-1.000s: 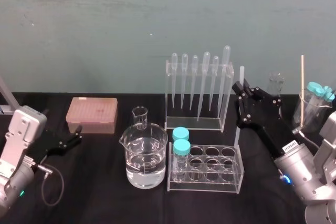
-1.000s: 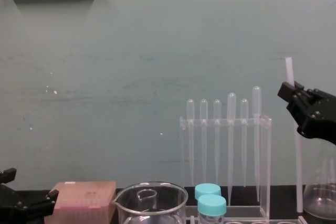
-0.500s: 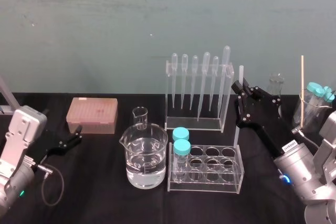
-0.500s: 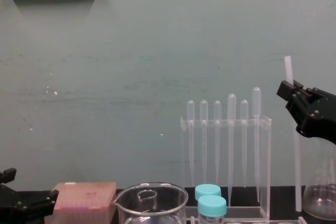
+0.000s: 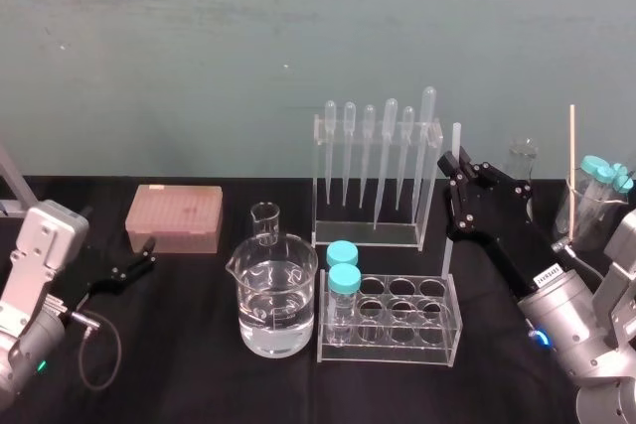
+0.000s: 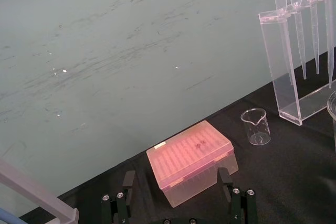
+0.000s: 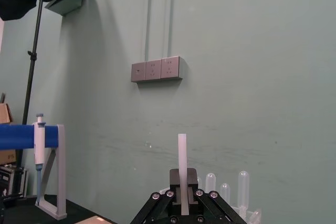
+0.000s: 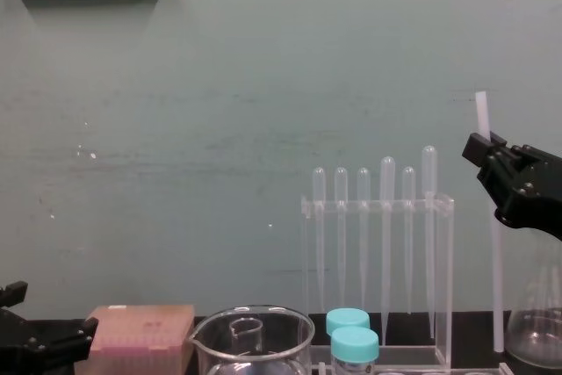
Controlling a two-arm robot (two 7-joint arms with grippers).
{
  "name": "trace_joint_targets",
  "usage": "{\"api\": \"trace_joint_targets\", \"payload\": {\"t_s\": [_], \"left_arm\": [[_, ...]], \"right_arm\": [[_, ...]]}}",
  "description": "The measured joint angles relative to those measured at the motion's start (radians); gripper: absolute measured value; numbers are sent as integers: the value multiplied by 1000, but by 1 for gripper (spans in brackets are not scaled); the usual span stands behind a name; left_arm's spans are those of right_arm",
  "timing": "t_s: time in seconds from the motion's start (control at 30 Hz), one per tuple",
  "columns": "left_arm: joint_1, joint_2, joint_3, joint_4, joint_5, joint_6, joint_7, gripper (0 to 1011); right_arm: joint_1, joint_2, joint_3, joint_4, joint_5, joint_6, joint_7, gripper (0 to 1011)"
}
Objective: Pick up the stirring rod with one hand, then place it down.
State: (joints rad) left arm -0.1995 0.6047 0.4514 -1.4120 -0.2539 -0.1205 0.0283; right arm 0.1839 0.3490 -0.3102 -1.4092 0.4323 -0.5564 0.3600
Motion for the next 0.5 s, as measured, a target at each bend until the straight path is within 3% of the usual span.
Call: {"api": "trace_joint_targets", "payload": {"t_s": [0.5], "left_arm": [[0, 0, 0, 0, 0, 0, 0, 1000]], "right_arm": [[0, 0, 0, 0, 0, -1, 0, 66]]}}
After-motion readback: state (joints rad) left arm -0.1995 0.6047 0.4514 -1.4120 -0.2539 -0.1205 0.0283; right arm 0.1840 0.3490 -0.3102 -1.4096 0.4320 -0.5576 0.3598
